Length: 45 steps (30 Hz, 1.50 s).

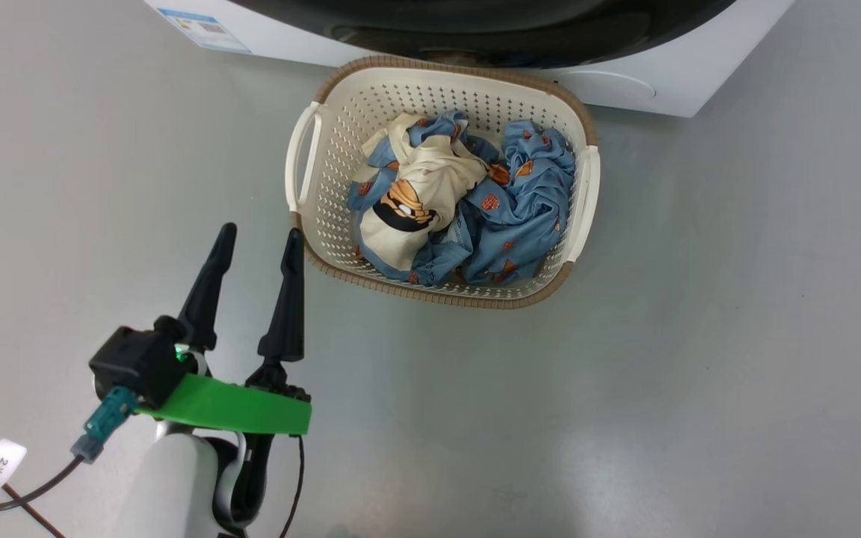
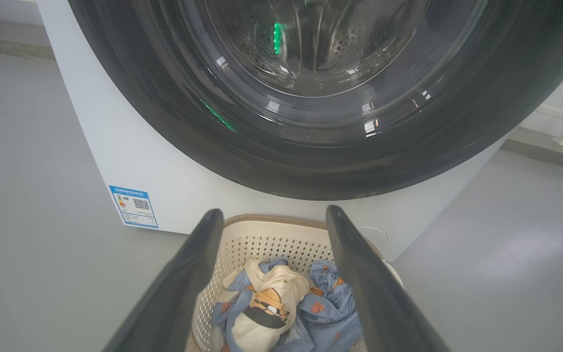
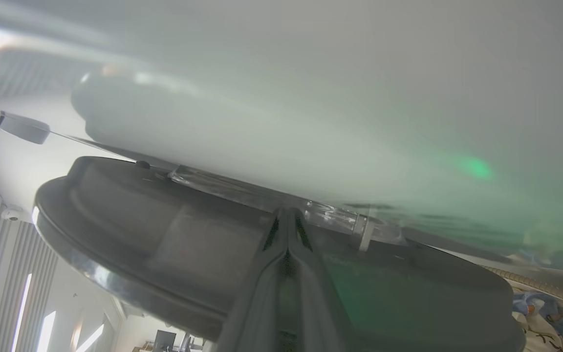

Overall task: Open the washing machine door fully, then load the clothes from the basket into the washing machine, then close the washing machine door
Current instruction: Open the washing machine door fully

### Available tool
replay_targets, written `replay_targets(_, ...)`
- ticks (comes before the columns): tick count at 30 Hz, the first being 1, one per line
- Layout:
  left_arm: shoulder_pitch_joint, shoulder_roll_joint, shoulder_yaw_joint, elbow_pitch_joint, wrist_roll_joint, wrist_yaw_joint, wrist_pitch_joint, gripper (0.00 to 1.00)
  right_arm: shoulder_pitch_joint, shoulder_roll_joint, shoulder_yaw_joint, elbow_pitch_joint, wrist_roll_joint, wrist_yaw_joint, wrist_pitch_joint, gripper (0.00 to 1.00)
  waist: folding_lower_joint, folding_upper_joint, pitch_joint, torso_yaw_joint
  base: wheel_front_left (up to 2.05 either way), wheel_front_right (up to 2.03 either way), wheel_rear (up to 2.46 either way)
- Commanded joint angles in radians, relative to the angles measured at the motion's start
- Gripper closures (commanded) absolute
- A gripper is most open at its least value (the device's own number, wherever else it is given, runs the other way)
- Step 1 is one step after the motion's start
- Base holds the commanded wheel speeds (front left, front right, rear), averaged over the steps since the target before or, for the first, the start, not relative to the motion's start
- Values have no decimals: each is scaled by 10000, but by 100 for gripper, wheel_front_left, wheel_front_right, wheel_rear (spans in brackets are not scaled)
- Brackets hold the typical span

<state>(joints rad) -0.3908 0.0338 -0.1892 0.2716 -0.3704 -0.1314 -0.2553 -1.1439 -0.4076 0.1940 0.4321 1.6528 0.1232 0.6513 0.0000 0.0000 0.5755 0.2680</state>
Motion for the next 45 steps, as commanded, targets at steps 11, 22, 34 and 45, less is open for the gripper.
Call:
replay_targets(11,155,164,222,-196,-64,7,-65,0,341,429,301,-296,-527,75,334,100,0,0,-470,-49,0,0,0)
replay_targets(22,486,164,340,-189,146,7,-65,0,1050,692,440,-336,-549,75,517,100,0,0,-1062,-113,0,0,0)
replay_targets(34,883,164,478,-129,473,7,-65,0,1800,1080,592,-383,-496,75,853,100,0,0,-1774,-186,0,0,0)
replay_targets(45,1321,164,693,-58,653,7,-65,0,2554,1447,704,-537,-444,75,1207,100,0,0,-2479,-270,0,0,0)
